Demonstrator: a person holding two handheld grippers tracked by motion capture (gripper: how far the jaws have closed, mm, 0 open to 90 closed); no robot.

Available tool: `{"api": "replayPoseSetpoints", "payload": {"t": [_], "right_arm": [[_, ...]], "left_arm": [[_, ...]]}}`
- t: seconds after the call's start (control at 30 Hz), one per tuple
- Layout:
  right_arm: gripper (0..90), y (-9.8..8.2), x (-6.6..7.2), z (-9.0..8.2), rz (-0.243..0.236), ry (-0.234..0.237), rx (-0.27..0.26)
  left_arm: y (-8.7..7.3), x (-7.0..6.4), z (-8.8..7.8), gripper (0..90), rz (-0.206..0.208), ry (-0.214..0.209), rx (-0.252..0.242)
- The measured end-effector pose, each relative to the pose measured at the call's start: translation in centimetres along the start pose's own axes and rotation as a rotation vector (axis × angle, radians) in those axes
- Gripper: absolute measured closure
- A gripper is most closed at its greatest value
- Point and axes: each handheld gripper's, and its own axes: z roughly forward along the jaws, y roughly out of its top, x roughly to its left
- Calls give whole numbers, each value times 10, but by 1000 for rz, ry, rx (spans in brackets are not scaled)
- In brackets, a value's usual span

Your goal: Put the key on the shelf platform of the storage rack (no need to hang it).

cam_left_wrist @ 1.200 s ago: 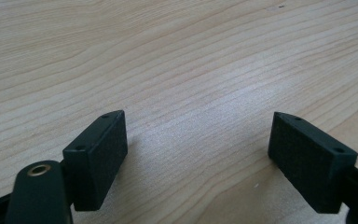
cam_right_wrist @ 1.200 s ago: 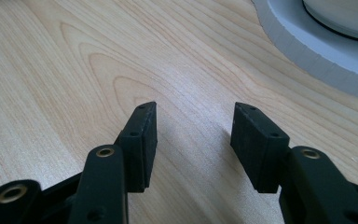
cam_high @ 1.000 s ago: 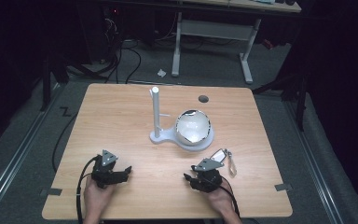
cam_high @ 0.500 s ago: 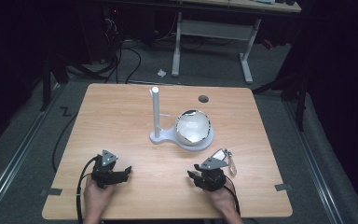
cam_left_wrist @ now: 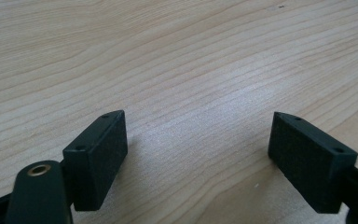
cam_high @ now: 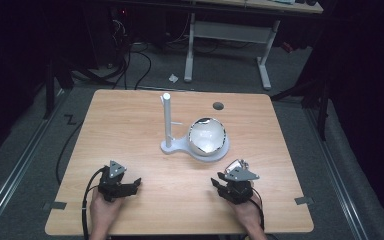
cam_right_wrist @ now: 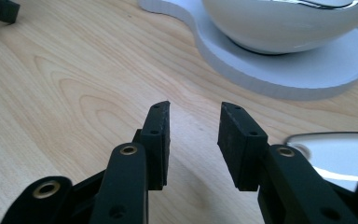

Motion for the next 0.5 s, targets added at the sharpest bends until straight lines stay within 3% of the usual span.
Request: {"api": "replayPoseSetpoints", "payload": {"t": [0.5], "right_arm": [[654,-1,-21,-17,40,-42,-12]], "left_arm": [[0,0,0,201,-1,0,-1]]}}
